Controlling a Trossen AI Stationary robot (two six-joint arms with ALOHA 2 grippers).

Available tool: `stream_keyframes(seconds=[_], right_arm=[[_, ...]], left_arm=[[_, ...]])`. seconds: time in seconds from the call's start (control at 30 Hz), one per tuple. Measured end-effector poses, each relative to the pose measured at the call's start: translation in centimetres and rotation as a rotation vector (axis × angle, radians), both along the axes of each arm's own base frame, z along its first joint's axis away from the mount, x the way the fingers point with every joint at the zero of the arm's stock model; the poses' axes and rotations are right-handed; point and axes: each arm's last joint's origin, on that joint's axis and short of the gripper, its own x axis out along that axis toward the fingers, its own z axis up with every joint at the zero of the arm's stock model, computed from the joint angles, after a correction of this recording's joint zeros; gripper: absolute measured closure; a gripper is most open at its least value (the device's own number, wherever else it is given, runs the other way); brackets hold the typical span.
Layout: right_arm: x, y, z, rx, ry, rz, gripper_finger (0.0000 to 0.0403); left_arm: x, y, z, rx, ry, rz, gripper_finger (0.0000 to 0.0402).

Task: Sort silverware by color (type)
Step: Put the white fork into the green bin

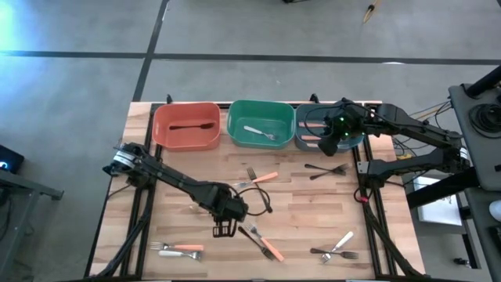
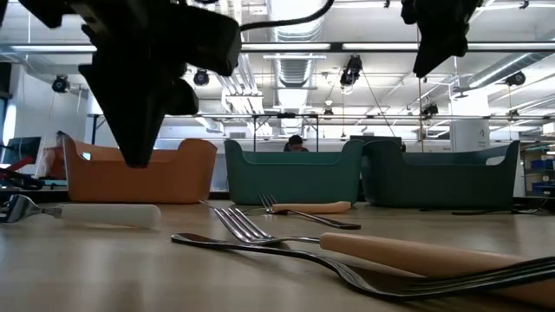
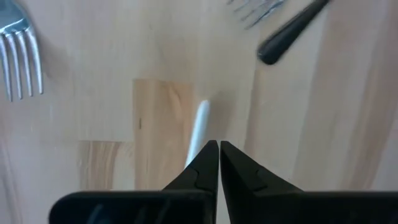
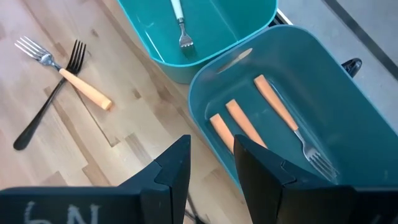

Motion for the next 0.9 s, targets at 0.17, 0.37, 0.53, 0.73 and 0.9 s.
stream_keyframes(seconds=[0.17, 0.37, 0.53, 0.73, 0.9], right_arm=[[0.0, 0.0, 0.0, -0.001, 0.000, 0.000, 0.0289], [-0.1, 0.0, 0.0, -0.001, -0.001, -0.001, 0.0289], [-0.1, 0.0, 0.0, 0.006, -0.006, -0.014, 0.0289], [-0.1, 0.0, 0.0, 0.007, -0.006, -0.015, 0.0289], [-0.1, 0.0, 0.0, 0.009, -0.007, -0.017, 0.0289]], left_arm=[[-0.2, 0.0, -0.7, -0.027, 0.002, 0.005, 0.0385], [-0.3, 0.2, -1.1, -0.008, 0.005, 0.001, 0.0334], [0.0, 0.3, -1.3, 0.013, -0.018, -0.027, 0.0293], [0.4, 0.2, -3.4, 0.034, 0.036, -0.081, 0.0277], [0.9, 0.0, -5.6, 0.038, 0.100, -0.086, 0.0282]])
